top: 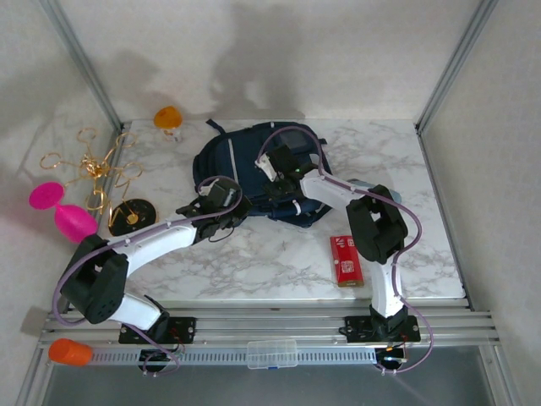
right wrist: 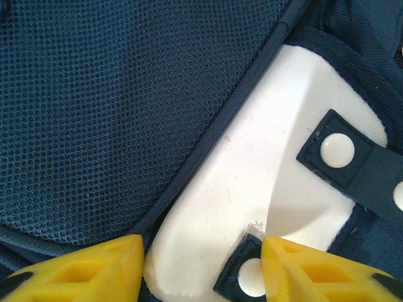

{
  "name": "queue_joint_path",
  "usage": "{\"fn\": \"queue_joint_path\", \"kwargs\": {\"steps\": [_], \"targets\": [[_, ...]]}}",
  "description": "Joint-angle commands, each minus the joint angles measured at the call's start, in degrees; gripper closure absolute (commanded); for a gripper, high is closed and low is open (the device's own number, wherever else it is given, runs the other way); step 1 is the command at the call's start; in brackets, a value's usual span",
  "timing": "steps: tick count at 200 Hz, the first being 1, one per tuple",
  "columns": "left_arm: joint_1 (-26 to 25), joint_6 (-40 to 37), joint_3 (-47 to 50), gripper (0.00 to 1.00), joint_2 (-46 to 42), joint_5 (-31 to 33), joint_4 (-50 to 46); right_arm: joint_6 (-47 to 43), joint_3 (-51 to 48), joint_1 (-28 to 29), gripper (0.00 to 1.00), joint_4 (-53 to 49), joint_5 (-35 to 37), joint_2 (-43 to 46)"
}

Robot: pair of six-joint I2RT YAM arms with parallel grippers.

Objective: Pack books, pencil case, and school supplies into a backpack

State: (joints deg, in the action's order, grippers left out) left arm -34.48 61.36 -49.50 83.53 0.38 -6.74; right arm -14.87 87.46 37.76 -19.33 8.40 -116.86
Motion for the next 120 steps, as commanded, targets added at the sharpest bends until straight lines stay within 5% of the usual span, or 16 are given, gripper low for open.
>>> {"fn": "queue_joint_path", "kwargs": {"steps": [1, 73, 120], "targets": [[-0.68, -0.19, -2.05, 0.63, 1.02, 0.09, -1.58, -0.68, 2.06, 0.09, 0.5, -2.46, 2.22, -0.92], [-0.72, -0.28, -1.92, 0.58, 1.04, -0.02, -1.75, -2.56, -3.54, 1.27, 0.43, -0.29, 3.62, 0.33], [-0.76, -0.12, -3.06, 0.56, 0.86, 0.09, -2.56, -2.72, -0.55, 1.09, 0.65, 0.91, 3.55, -1.09]]}}
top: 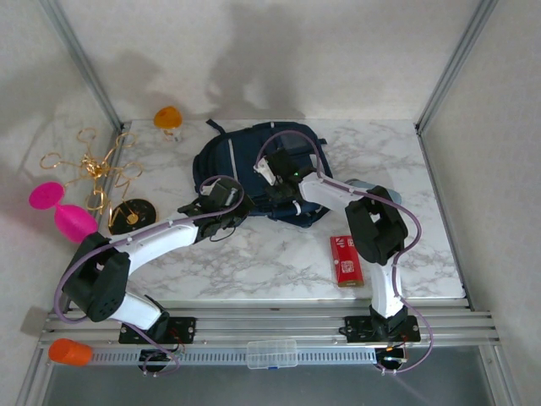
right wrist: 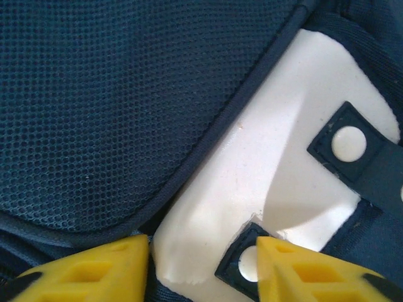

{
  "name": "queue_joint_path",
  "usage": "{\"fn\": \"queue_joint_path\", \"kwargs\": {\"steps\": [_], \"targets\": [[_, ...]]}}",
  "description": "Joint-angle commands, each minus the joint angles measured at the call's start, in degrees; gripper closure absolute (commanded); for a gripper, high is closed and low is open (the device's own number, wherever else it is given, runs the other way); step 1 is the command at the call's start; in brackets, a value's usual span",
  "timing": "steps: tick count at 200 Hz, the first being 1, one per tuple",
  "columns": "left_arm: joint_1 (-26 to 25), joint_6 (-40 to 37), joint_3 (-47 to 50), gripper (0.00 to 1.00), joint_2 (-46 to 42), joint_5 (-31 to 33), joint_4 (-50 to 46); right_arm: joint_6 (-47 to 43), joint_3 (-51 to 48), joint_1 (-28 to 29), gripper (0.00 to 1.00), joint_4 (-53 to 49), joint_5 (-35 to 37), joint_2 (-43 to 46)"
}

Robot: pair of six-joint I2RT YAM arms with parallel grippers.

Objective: Pack books, pencil case, and school supplies into a backpack

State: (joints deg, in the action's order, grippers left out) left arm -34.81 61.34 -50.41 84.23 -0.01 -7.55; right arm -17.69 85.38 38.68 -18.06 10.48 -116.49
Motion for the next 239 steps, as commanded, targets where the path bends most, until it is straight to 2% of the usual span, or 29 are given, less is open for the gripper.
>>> {"fn": "queue_joint_path", "kwargs": {"steps": [1, 23, 45, 91, 126, 142, 168, 208, 239], "targets": [[-0.44, -0.09, -2.14, 0.56, 0.15, 0.51, -1.71, 0.11, 1.53, 0.17, 0.66, -0.29, 1.47, -1.37], [-0.44, -0.25, -3.55, 0.54, 0.63, 0.01, -2.99, 0.51, 0.56, 0.09, 0.89, 0.8, 1.61, 1.04], [-0.74, -0.36, -4.97, 0.54, 1.35, 0.35, -4.26, 0.94, 0.24, 0.08, 1.0, 1.14, 1.35, 2.84], [-1.66, -2.11, -6.58, 0.56, 3.34, 1.1, -3.67, 5.04, 0.3, -2.34, 1.0, 1.2, -10.57, 6.25], [-2.18, -9.87, -7.64, 0.65, 4.69, 2.54, -0.47, 6.96, -0.28, -3.1, 1.0, 1.53, -15.07, 8.46], [-2.77, -13.82, -8.34, 0.65, 6.36, 0.75, 1.86, 8.41, -0.61, -3.86, 1.0, 2.15, -18.34, 9.3], [-4.38, -18.6, -10.57, 0.69, 9.56, 1.77, 1.87, 9.1, -1.03, -4.34, 1.0, 2.74, -19.45, 9.86], [-7.01, -18.33, -11.98, 0.63, 12.78, 1.6, 7.18, 10.97, -1.44, -5.44, 1.0, 3.78, -21.78, 10.02], [-7.64, -16.55, -15.56, 0.62, 17.93, 2.77, 6.0, 12.77, -0.93, -6.04, 1.0, 4.2, -23.62, 9.41]]}}
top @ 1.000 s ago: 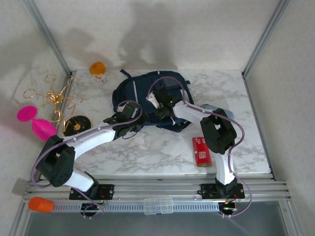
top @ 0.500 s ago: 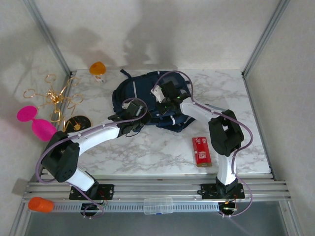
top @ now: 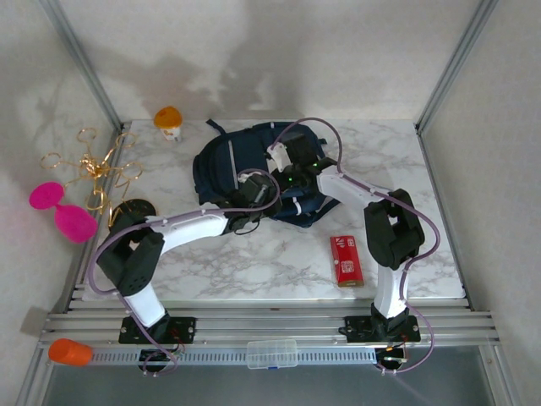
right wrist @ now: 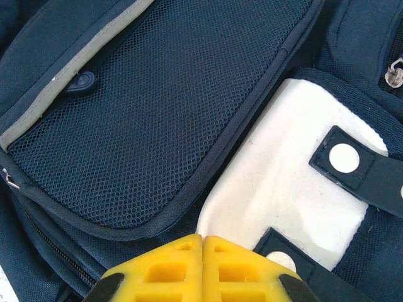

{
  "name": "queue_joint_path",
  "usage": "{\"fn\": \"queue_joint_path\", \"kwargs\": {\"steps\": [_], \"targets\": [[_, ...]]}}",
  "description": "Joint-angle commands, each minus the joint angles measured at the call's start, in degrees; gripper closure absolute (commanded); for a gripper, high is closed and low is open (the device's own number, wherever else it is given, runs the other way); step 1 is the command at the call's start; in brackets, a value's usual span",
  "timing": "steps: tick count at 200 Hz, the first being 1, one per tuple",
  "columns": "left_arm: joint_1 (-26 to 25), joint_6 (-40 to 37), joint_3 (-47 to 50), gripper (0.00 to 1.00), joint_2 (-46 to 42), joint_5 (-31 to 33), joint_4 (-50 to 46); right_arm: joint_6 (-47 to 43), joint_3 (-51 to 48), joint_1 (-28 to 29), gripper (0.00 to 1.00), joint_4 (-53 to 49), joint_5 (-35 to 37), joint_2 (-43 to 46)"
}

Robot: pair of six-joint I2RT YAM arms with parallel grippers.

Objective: Pack books, pencil case, and school supplies into a backpack

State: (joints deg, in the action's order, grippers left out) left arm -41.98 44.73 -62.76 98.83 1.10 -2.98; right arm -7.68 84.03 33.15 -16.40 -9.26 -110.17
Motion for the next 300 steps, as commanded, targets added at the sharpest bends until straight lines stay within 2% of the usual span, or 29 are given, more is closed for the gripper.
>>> {"fn": "queue_joint_path", "kwargs": {"steps": [1, 35, 51, 72, 111, 133, 154, 177, 207, 238, 271, 300], "targets": [[-0.47, 0.21, -3.31, 0.62, 3.49, 1.77, 1.33, 2.92, 0.43, -0.55, 1.0, 2.63, -3.92, 3.11], [-0.43, 5.51, -7.33, 0.59, 7.31, 5.14, -3.51, 3.46, -0.15, -0.85, 1.0, 3.69, -4.48, 3.14], [-0.14, 7.28, -10.22, 0.64, 9.13, 8.9, -9.5, 3.88, -0.49, -1.11, 1.0, 4.2, -4.54, 3.12], [0.28, 7.85, -9.13, 0.66, 8.48, 10.56, -10.56, 4.51, -0.88, -1.48, 1.0, 5.06, -4.1, 3.2], [3.03, 7.57, -3.05, 0.73, 2.54, 8.08, -11.72, 4.43, -0.14, -2.03, 1.0, 5.03, -4.1, 2.95], [3.79, 6.04, -2.64, 0.73, 0.16, 4.7, -12.77, 4.42, -0.09, -2.03, 1.0, 5.41, -4.54, 2.86], [3.1, 2.0, -4.6, 0.72, 1.64, -0.27, -11.72, 4.77, -0.01, -2.07, 1.0, 5.77, -4.81, 2.72], [1.61, -2.52, -8.5, 0.68, 4.34, 2.03, -14.09, 5.12, 0.49, -2.03, 1.0, 5.64, -5.33, 2.37], [1.02, -4.76, -10.01, 0.64, 6.97, 1.16, -10.42, 5.4, 1.27, -2.01, 1.0, 5.46, -5.66, 1.79], [0.84, -3.82, -10.92, 0.63, 9.82, 4.57, -8.61, 5.74, 1.58, -2.05, 1.0, 5.68, -6.22, 1.44], [0.84, -2.38, -10.54, 0.7, 10.86, 6.36, -2.71, 6.1, 1.33, -2.03, 1.0, 5.9, -6.39, 1.35], [1.1, -1.98, -11.24, 0.75, 10.78, 10.13, -1.3, 6.19, 0.75, -2.03, 1.0, 5.95, -5.87, 1.7]]}}
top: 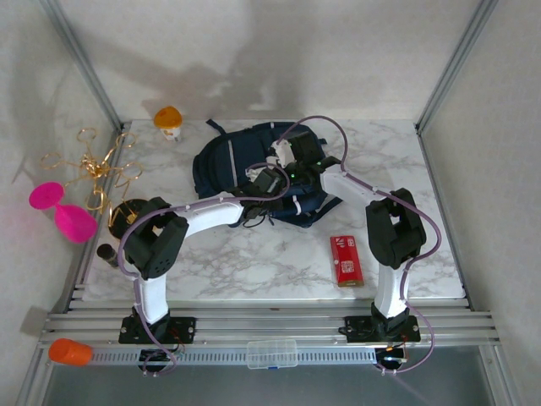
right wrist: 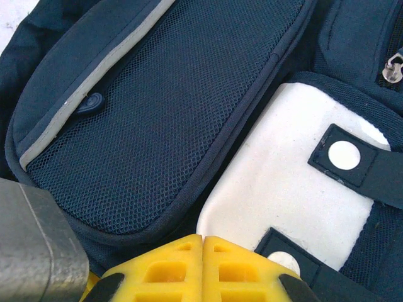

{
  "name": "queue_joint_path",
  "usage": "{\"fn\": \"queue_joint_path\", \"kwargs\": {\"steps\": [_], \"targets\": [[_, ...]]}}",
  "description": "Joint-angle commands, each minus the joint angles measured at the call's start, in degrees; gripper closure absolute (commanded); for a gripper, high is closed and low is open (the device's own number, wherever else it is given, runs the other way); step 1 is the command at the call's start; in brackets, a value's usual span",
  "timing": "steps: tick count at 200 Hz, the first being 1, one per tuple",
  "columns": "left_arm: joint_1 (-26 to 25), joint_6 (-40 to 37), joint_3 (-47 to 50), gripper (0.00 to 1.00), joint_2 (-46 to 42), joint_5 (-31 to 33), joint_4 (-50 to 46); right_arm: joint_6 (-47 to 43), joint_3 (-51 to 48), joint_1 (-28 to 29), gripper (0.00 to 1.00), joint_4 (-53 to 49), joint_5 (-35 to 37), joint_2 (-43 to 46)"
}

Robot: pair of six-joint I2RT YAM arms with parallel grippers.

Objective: Pack books, pencil case, and school supplies into a backpack

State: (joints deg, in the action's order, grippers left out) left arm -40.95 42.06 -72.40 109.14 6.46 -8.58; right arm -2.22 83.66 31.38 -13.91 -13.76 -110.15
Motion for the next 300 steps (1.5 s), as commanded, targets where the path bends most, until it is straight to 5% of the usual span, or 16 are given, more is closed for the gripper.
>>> {"fn": "queue_joint_path", "kwargs": {"steps": [1, 69, 157, 207, 229, 254, 282, 300], "targets": [[0.07, 0.71, -1.56, 0.75, 0.37, 4.83, 4.37, 0.72, 1.09, -0.26, 1.0, 3.45, -1.37, 1.68], [0.86, -3.15, 1.4, 1.0, -5.31, 4.62, 5.92, 0.37, 0.73, -0.43, 1.0, 3.37, -0.6, 2.33], [5.0, -15.55, 7.86, 1.0, -14.41, -6.16, -8.82, 1.22, 1.43, -1.89, 1.0, 1.63, 3.03, 3.45], [5.53, -14.72, 6.78, 1.0, -12.44, -9.27, -3.95, 10.21, 0.38, -1.07, 1.0, -2.47, -2.74, 6.79], [5.53, -14.2, 7.81, 1.0, -12.89, -8.67, -1.53, 18.38, -6.01, -1.42, 0.79, -0.09, -7.27, 12.49], [5.53, -14.55, 9.59, 1.0, -13.67, -7.97, 0.24, 33.71, -12.85, -1.56, 0.33, 3.97, -8.7, 18.84], [5.45, -14.65, 10.59, 1.0, -13.99, -11.11, 2.88, 58.03, -23.64, -0.76, 0.16, 13.13, -6.14, 24.53], [5.42, -14.31, 10.86, 1.0, -14.04, -11.56, 4.18, 70.6, -27.53, 0.33, 0.15, 14.06, -1.73, 24.35]]}}
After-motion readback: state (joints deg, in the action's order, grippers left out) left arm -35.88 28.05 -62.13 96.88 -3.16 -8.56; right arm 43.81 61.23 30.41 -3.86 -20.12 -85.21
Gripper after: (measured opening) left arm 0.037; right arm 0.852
